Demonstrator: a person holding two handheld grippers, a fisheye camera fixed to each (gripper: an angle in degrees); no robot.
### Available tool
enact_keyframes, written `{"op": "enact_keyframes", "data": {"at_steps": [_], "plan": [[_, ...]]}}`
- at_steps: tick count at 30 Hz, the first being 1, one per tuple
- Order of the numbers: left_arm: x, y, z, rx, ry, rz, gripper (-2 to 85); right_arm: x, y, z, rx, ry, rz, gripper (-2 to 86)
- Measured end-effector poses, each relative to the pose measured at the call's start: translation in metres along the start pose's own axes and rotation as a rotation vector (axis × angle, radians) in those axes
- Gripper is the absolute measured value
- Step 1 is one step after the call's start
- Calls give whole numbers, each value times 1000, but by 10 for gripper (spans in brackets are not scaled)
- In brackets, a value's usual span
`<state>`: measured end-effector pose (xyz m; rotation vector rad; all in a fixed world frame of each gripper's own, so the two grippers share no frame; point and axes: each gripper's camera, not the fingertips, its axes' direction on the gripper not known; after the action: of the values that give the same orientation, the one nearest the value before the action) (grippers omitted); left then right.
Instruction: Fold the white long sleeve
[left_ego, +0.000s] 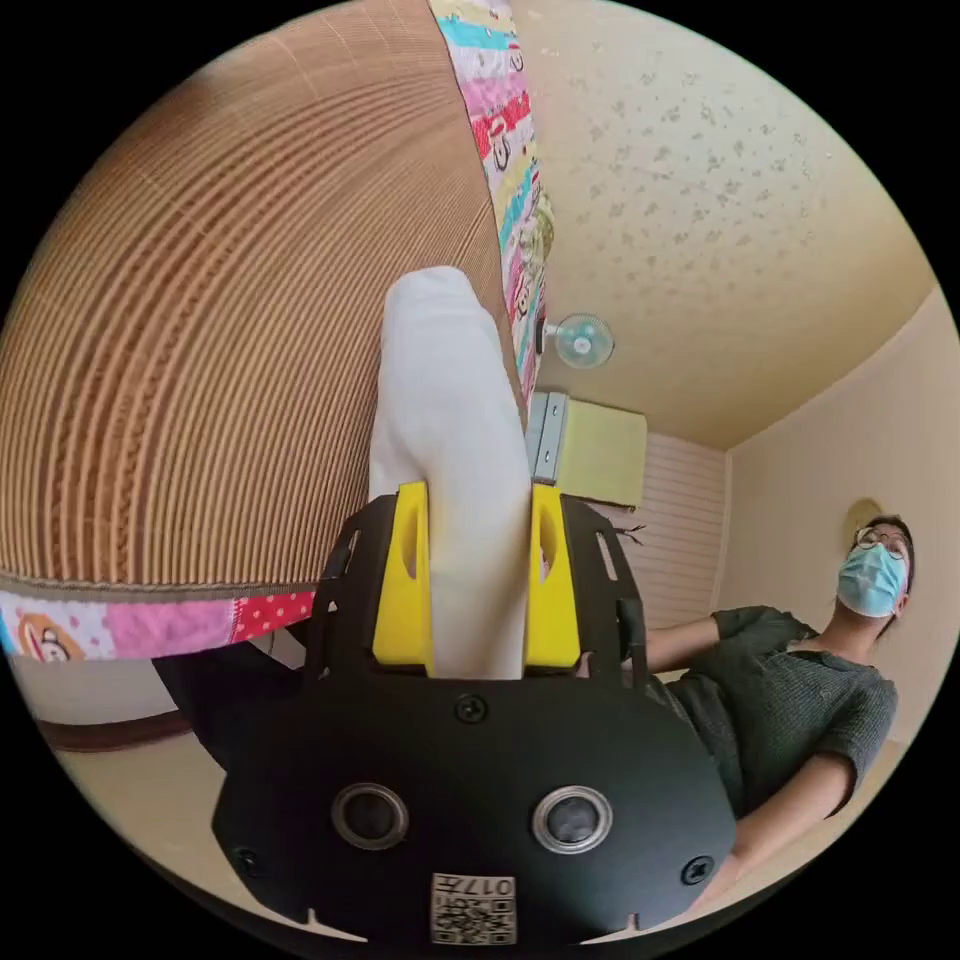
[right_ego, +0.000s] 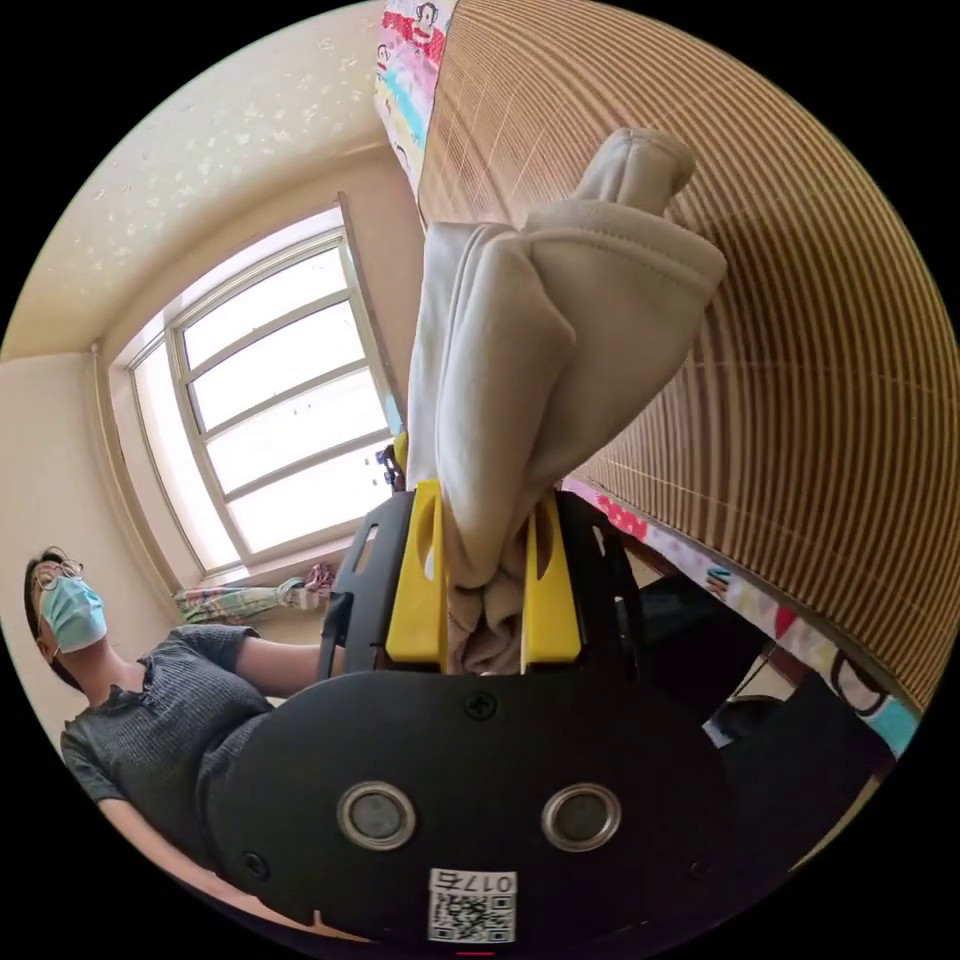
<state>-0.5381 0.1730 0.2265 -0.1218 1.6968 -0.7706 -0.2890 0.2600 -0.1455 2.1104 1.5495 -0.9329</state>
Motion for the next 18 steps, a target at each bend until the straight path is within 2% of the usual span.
{"op": "enact_keyframes", "data": {"at_steps": [4, 8, 10, 12, 15, 16, 18], "plan": [[44, 15, -113, 143, -95, 106, 138, -69, -44, 115, -120, -35, -116, 117], [93, -4, -230, 275, -239, 208, 146, -137, -93, 214, -157, -39, -218, 120], [101, -17, -267, 314, -364, 197, 149, -159, -120, 268, -108, 20, -167, 118], [91, -20, -303, 458, -517, 68, 149, -161, -138, 296, -88, 110, -92, 109], [57, 0, -292, 633, -568, 13, 148, -158, -149, 314, -100, 387, -69, 49], [45, 2, -281, 639, -554, 14, 147, -156, -145, 313, -110, 464, -119, 37], [-34, 0, -217, 555, -452, -54, 139, -144, -132, 300, -157, 558, -180, 23]]}}
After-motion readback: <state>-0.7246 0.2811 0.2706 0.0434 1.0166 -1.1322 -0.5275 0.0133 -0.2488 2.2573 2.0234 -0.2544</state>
